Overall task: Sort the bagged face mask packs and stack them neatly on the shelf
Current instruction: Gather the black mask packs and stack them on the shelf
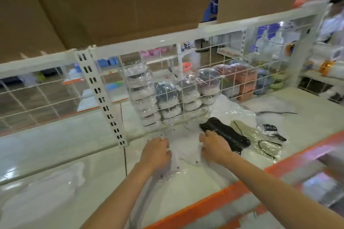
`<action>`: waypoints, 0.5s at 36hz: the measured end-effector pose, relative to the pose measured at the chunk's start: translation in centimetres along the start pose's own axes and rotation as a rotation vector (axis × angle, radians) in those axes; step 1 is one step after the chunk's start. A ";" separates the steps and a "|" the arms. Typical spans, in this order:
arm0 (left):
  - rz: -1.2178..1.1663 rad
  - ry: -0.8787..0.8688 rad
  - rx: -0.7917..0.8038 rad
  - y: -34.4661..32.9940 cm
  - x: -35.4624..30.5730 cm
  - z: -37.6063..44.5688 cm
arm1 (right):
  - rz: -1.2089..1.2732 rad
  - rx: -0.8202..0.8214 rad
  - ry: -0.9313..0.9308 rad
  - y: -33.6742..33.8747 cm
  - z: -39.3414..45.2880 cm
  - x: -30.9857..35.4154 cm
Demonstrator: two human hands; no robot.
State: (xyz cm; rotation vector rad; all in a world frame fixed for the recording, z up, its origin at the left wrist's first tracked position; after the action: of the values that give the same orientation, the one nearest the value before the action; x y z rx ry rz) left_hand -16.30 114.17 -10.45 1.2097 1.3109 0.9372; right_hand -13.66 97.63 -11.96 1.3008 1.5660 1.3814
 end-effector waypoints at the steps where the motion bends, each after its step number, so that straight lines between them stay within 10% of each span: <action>1: -0.018 -0.001 0.002 -0.2 -0.7 0.4 | -0.004 -0.021 -0.034 0.2 -0.1 -1.7; 18: -0.115 0.021 0.087 -4.4 -9.8 5.0 | 0.008 0.089 -0.265 -1.0 1.7 -14.4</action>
State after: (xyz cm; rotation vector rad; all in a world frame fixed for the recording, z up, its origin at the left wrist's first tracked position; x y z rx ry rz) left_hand -12.84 103.23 -13.51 1.1797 1.4348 0.8196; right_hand -8.29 84.52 -15.11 1.4784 1.4545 1.1027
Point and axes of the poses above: each hand's wrist, its own z-axis towards the middle knuckle, its own y-axis out of the back of the hand, x = y × z, the point moved 9 cm from there along z, towards the middle knuckle, and after that the axes turned 7 degrees about x, right-handed, at the moved point
